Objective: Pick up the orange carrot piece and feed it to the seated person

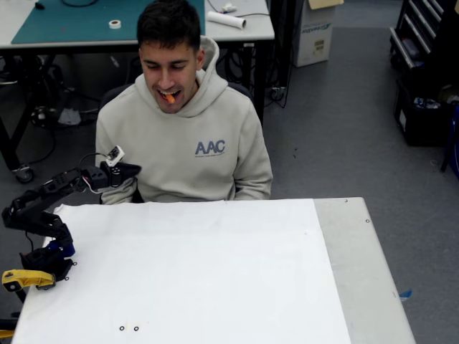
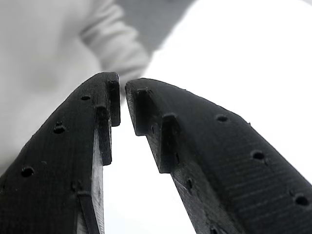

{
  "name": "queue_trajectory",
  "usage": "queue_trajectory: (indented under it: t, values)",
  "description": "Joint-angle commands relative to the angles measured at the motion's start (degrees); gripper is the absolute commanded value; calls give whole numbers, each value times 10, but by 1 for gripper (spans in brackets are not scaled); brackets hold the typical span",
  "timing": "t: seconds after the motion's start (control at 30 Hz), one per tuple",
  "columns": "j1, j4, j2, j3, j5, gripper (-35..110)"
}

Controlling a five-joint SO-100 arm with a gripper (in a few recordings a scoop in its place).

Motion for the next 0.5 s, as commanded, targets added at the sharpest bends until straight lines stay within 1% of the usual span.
queue_trajectory:
  t: [0.0,0.17,0.47]
  values:
    - [-18,-5,118,62,11,-2]
    - [-38,-4,219,171,12,-2]
    - [-32,4,363,338,12,-2]
